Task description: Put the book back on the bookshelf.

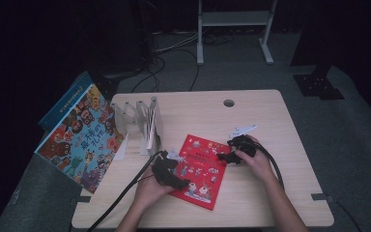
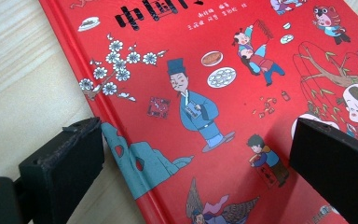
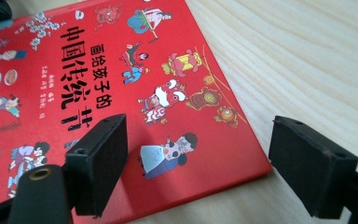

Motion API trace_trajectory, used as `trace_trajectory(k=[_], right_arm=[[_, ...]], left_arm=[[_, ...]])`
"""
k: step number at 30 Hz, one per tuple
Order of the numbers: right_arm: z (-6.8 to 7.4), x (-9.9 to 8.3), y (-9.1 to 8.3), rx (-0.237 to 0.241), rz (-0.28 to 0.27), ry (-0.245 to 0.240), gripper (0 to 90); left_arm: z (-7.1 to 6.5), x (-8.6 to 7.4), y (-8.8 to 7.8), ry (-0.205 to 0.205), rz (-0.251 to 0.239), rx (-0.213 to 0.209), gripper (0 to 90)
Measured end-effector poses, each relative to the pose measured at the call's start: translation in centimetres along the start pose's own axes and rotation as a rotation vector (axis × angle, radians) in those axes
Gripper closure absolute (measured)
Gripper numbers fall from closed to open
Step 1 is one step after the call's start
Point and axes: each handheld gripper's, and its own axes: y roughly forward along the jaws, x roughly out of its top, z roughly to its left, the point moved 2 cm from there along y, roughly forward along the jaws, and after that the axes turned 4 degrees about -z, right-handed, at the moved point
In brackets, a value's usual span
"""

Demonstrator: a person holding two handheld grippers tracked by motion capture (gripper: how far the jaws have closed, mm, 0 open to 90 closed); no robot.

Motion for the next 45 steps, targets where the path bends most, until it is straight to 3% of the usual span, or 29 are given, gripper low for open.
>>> trace_trajectory(k=[3, 11, 19, 25, 39, 43, 45], right_arm=[[-0.3, -0.4, 0.1, 0.04, -0.013, 0.039, 18.6], [0.1, -1.2, -0.6, 0.026, -0.024, 0.053, 18.3], [1.4, -2.5, -2.2, -0.014, -0.016, 0.074, 17.8], [2.8, -3.6, -3.5, -0.054, -0.018, 0.057, 17.6], [5.6, -6.0, -5.8, -0.094, -0.023, 0.085, 16.4], [6.2, -6.5, -6.3, -0.127, -0.044, 0.082, 17.4], [6.8, -6.7, -6.8, -0.175, -0.044, 0.059, 18.7]], left_arm=[[0.0, 0.0, 0.0, 0.005, 0.005, -0.001, 2.4], [-0.2, 0.2, 0.2, 0.014, 0.003, -0.009, 2.4], [-0.5, 0.3, 0.4, 0.022, 0.01, -0.036, 2.5], [-0.6, 0.4, 0.5, 0.035, 0.013, -0.059, 2.6], [-1.0, 0.9, 1.0, 0.079, 0.026, -0.097, 2.6], [-1.1, 1.0, 1.0, 0.089, 0.027, -0.105, 2.6], [-1.0, 0.9, 1.0, 0.091, 0.027, -0.107, 2.6]])
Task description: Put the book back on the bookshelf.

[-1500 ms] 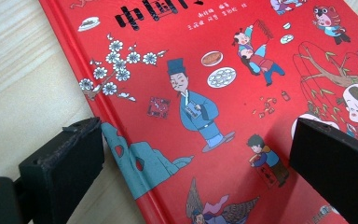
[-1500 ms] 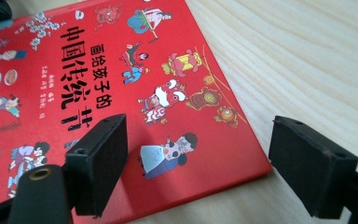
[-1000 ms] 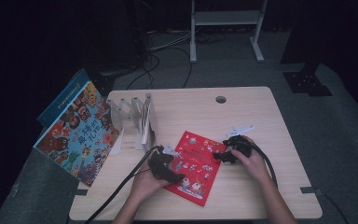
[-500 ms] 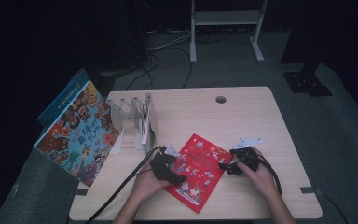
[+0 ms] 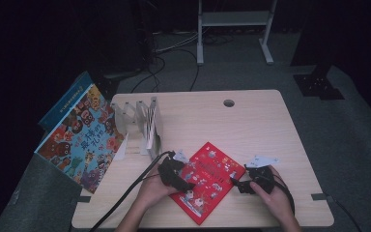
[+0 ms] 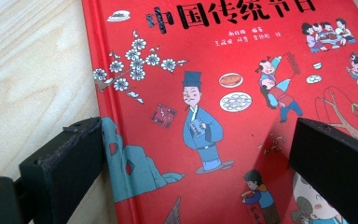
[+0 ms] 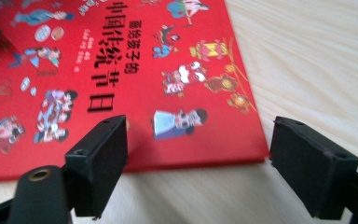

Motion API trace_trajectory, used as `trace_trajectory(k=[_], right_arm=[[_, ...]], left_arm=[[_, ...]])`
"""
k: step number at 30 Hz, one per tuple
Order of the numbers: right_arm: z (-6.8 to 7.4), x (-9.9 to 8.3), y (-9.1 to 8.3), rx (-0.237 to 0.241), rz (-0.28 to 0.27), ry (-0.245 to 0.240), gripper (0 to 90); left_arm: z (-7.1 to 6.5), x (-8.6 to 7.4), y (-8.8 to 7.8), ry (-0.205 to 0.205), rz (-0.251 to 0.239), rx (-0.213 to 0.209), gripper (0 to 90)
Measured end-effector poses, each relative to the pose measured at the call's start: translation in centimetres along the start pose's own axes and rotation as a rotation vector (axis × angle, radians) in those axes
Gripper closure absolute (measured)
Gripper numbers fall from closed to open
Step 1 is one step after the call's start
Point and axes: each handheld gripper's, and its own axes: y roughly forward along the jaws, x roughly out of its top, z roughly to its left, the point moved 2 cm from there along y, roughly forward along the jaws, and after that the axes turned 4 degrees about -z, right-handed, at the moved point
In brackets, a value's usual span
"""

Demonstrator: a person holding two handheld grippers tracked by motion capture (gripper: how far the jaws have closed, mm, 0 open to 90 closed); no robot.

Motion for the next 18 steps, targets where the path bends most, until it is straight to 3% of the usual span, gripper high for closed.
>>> trace_trajectory(k=[5, 11, 18], right_arm=[[2.1, -0.6, -1.4, 0.0, -0.015, -0.034, 18.3], [4.6, -1.2, -1.4, 0.008, 0.004, -0.079, 17.1], [5.7, -1.5, -0.4, 0.025, 0.031, -0.095, 13.8]], left_arm=[[-0.1, 0.0, 0.1, 0.003, -0.003, -0.009, 0.9], [-0.1, 0.0, 0.1, 0.008, -0.002, -0.01, 0.0], [0.0, 0.0, 0.2, 0.01, -0.002, -0.013, 0.0]])
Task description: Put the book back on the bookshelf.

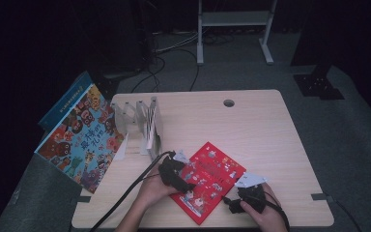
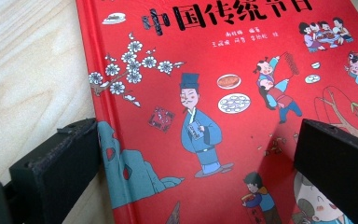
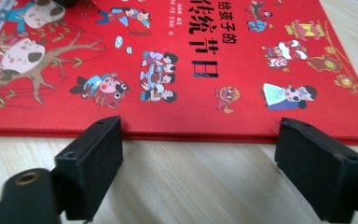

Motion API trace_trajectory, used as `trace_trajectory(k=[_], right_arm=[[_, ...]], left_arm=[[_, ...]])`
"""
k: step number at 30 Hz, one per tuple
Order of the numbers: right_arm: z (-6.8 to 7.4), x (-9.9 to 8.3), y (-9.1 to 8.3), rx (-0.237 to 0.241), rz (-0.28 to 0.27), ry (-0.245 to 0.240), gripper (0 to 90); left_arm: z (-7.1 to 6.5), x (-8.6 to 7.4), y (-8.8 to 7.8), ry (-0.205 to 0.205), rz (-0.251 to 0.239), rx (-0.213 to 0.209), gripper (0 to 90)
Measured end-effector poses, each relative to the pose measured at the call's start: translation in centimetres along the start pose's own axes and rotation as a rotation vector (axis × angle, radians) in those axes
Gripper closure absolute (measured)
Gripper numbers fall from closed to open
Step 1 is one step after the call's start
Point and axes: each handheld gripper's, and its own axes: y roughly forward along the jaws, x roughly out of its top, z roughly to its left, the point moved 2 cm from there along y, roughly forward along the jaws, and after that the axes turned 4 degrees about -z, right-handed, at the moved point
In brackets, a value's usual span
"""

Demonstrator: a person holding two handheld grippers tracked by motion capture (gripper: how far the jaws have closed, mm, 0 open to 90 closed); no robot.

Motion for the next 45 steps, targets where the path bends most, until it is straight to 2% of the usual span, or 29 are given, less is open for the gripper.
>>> trace_trajectory(k=[8, 15, 20, 24, 33, 39, 45], right_arm=[[0.1, 0.7, 0.8, 0.002, -0.004, 0.011, 11.6], [0.7, 1.1, 1.7, -0.023, -0.026, 0.024, 10.5], [1.4, 1.1, 1.9, -0.024, -0.014, 0.023, 6.8], [2.0, 1.3, 2.2, -0.023, 0.006, 0.029, 0.2], [2.1, 1.3, 2.3, -0.025, 0.017, 0.052, 0.0], [2.1, 1.3, 2.3, -0.025, 0.017, 0.052, 0.0], [2.1, 1.3, 2.3, -0.025, 0.016, 0.051, 0.0]], left_arm=[[0.8, 0.3, 0.1, -0.031, -0.001, 0.031, 0.0], [1.7, 0.6, 0.3, -0.064, -0.019, 0.058, 0.0], [1.8, 1.1, 0.8, -0.073, -0.028, 0.069, 0.0], [1.9, 1.5, 1.2, -0.081, -0.04, 0.079, 0.0], [1.4, 1.6, 1.7, -0.127, -0.09, 0.13, 0.0], [1.5, 1.9, 2.0, -0.134, -0.112, 0.141, 0.0], [1.4, 2.0, 2.1, -0.144, -0.113, 0.151, 0.0]])
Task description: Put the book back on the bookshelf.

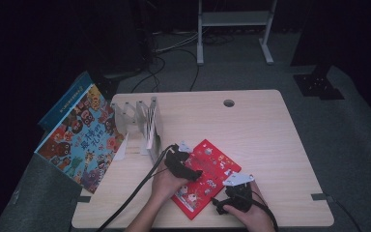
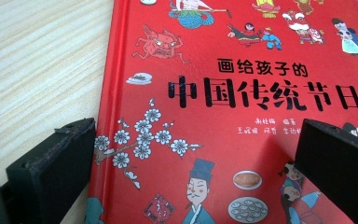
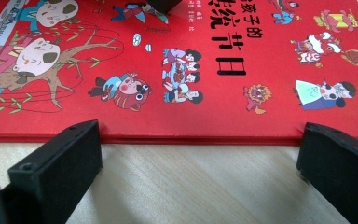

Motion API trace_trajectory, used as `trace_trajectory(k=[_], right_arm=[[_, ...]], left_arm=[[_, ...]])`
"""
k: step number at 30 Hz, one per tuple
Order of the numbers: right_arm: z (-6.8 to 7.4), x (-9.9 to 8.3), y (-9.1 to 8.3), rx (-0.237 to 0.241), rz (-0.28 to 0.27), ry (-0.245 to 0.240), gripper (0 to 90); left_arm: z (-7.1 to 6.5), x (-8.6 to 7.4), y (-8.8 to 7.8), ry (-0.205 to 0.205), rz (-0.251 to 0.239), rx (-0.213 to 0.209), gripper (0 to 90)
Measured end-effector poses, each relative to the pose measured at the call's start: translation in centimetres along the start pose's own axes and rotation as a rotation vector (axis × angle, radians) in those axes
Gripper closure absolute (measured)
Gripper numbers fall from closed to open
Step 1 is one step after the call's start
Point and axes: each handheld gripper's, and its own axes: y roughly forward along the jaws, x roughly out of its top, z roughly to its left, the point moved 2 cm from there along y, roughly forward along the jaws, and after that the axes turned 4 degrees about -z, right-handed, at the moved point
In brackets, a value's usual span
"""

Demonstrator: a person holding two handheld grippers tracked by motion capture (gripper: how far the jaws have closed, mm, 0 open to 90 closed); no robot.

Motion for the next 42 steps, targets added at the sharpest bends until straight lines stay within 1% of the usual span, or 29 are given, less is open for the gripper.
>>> trace_trajectory(k=[5, 8, 10, 12, 14, 17, 20, 23, 28, 30, 33, 36, 38, 39, 42], right_arm=[[0.0, 0.0, 0.0, -0.001, 0.0, 0.001, 0.0], [0.0, 0.0, 0.0, -0.001, 0.0, 0.001, 0.0], [0.0, 0.0, 0.0, -0.002, 0.0, 0.001, 0.0], [0.0, 0.0, 0.0, -0.003, 0.001, 0.002, 0.0], [0.0, 0.0, 0.0, -0.003, 0.001, 0.004, 0.0], [0.0, 0.0, 0.1, -0.003, 0.002, 0.005, 0.0], [0.0, 0.1, 0.1, -0.003, 0.001, 0.005, 0.0], [0.0, 0.1, 0.1, -0.002, 0.001, 0.006, 0.0], [0.0, 0.1, 0.1, -0.001, 0.001, 0.004, 0.0], [0.0, 0.1, 0.1, -0.001, 0.001, 0.005, 0.0], [0.0, 0.1, 0.1, -0.001, 0.001, 0.004, 0.0], [0.0, 0.1, 0.1, -0.001, 0.002, 0.005, 0.0], [0.0, 0.0, 0.1, -0.001, 0.002, 0.005, 0.0], [0.0, 0.0, 0.0, 0.0, 0.003, 0.006, 0.0], [0.0, 0.0, 0.0, 0.0, 0.001, 0.005, 0.0]], left_arm=[[0.0, 0.0, 0.0, 0.002, 0.0, -0.003, 0.0], [0.0, 0.2, 0.1, -0.003, 0.019, 0.001, 0.0], [-0.1, 0.3, 0.1, -0.011, 0.023, 0.004, 0.0], [0.0, 0.3, 0.0, -0.007, 0.025, -0.002, 0.0], [0.1, 0.2, 0.0, -0.023, 0.007, -0.011, 0.0], [0.4, 0.0, -0.2, -0.056, -0.028, -0.04, 0.0], [0.4, 0.0, -0.2, -0.046, -0.022, -0.033, 0.0], [0.5, 0.0, -0.3, -0.061, -0.027, -0.044, 0.0], [0.5, 0.0, -0.3, -0.06, -0.022, -0.05, 0.0], [0.6, 0.1, -0.4, -0.07, -0.024, -0.057, 0.0], [0.6, 0.3, -0.8, -0.062, -0.037, -0.061, 0.0], [0.4, 0.6, -1.2, -0.061, -0.039, -0.061, 0.0], [0.4, 0.9, -1.6, -0.046, -0.041, -0.065, 0.0], [0.2, 1.1, -1.8, -0.06, -0.049, -0.066, 0.0], [0.0, 1.7, -2.6, -0.058, -0.06, -0.078, 0.0]])
